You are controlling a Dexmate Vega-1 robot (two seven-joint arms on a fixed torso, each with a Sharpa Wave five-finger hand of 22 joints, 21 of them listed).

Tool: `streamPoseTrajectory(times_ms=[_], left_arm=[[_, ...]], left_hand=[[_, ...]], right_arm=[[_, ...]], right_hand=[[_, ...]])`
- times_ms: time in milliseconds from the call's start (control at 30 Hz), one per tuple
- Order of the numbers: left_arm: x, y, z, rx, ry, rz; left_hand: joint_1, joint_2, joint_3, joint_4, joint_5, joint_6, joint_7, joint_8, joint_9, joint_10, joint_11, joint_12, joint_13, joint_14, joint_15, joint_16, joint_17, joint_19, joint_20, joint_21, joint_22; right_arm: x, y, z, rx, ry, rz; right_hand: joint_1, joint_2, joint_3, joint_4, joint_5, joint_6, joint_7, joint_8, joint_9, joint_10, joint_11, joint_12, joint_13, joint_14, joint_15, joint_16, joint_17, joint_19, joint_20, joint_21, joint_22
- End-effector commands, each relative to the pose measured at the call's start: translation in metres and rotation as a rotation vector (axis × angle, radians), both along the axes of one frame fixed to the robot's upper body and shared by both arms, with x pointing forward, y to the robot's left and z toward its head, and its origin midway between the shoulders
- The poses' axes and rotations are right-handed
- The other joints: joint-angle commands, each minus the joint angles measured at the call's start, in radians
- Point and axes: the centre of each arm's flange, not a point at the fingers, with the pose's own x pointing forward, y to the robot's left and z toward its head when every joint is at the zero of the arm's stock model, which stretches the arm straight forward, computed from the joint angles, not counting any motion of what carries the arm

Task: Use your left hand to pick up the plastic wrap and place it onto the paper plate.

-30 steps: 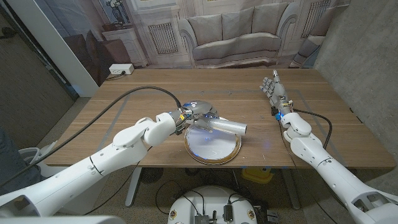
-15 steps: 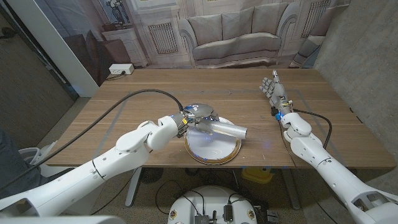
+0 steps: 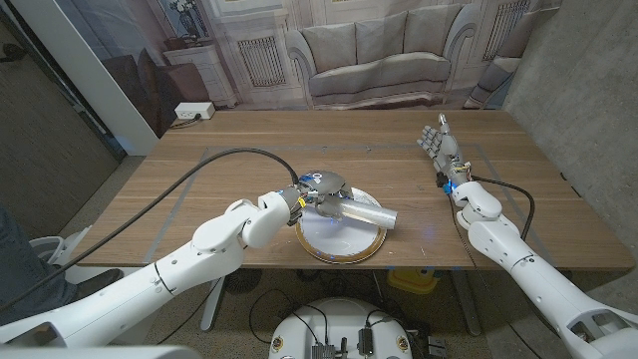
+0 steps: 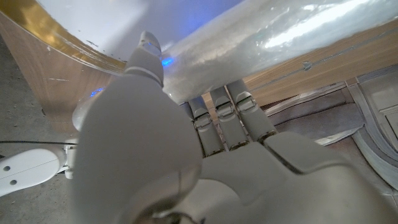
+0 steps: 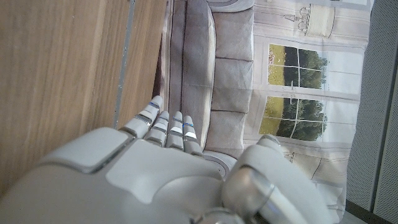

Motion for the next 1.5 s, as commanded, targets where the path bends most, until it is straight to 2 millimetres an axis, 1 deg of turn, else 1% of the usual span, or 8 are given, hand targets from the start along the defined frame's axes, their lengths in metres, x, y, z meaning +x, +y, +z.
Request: streamPoseTrajectory(times_ms=[33,367,400,700,1067,1500], left_arm=[[0.001,-0.002,-0.007,0.008,-0.007,0.016],[0.009,-0.006,-0.009,0.021,-0.013,0.019],[0.009,-0.007,-0.009,0.023,-0.013,0.018],[0.012,-0.01,-0.011,0.039,-0.008,0.016],[0.015,-0.011,-0.011,0.04,0.001,0.02],[0.015,-0.014,-0.019,0.05,0.019,0.033]], left_hand=[[0.0,0.023,0.052,0.041,0.005,0.111,-0.055,0.03,0.003,0.03,-0.025,0.0,0.004,0.071,-0.17,0.003,0.003,-0.003,-0.029,-0.001,0.002],[-0.003,0.023,0.053,0.042,0.005,0.111,-0.055,0.03,0.003,0.031,-0.027,-0.001,0.006,0.071,-0.169,0.003,0.004,-0.006,-0.029,-0.001,0.002],[-0.003,0.023,0.053,0.042,0.005,0.111,-0.059,0.029,0.003,0.031,-0.028,0.0,0.006,0.07,-0.169,0.003,0.005,-0.008,-0.03,-0.001,0.002],[-0.008,0.021,0.052,0.044,0.005,0.11,-0.055,0.029,0.003,0.028,-0.028,-0.003,0.007,0.065,-0.168,0.001,0.005,-0.011,-0.029,-0.001,0.003],[-0.011,0.02,0.052,0.045,0.005,0.109,-0.055,0.029,0.003,0.024,-0.028,-0.006,0.007,0.06,-0.168,-0.001,0.006,-0.014,-0.028,-0.002,0.003],[-0.014,0.02,0.053,0.047,0.005,0.106,-0.057,0.027,0.003,0.021,-0.026,-0.008,0.008,0.057,-0.168,-0.002,0.006,-0.018,-0.027,-0.002,0.003]], right_arm=[[-0.002,-0.001,-0.003,-0.001,0.005,-0.001],[-0.001,-0.001,-0.001,-0.006,0.011,-0.002],[-0.001,-0.001,-0.001,-0.006,0.01,-0.003],[-0.001,-0.003,0.001,-0.004,0.012,-0.008],[-0.001,-0.003,0.001,-0.004,0.012,-0.009],[-0.002,-0.004,-0.002,-0.007,0.02,-0.005]], right_hand=[[0.001,0.008,-0.003,-0.002,-0.005,0.01,0.001,-0.001,0.005,0.009,0.003,0.001,0.001,0.01,-0.001,-0.002,0.004,0.01,-0.011,-0.003,0.005],[0.001,0.008,-0.004,-0.002,-0.005,0.009,0.001,-0.001,0.005,0.008,0.003,0.0,0.001,0.009,-0.001,-0.002,0.004,0.01,-0.012,-0.004,0.005],[0.001,0.008,-0.004,-0.002,-0.005,0.009,0.001,-0.001,0.005,0.008,0.003,0.001,0.001,0.009,-0.001,-0.002,0.004,0.01,-0.012,-0.004,0.005],[0.002,0.008,-0.005,-0.003,-0.005,0.01,-0.001,-0.001,0.005,0.008,0.003,0.0,0.001,0.009,-0.001,-0.002,0.004,0.011,-0.012,-0.006,0.005],[0.002,0.009,-0.005,-0.004,-0.006,0.01,0.0,-0.001,0.005,0.008,0.002,0.0,0.001,0.01,0.0,-0.002,0.004,0.011,-0.012,-0.007,0.005],[0.003,0.01,-0.006,-0.004,-0.006,0.01,0.0,-0.001,0.005,0.008,0.002,0.0,0.001,0.01,-0.001,-0.002,0.004,0.012,-0.011,-0.009,0.005]])
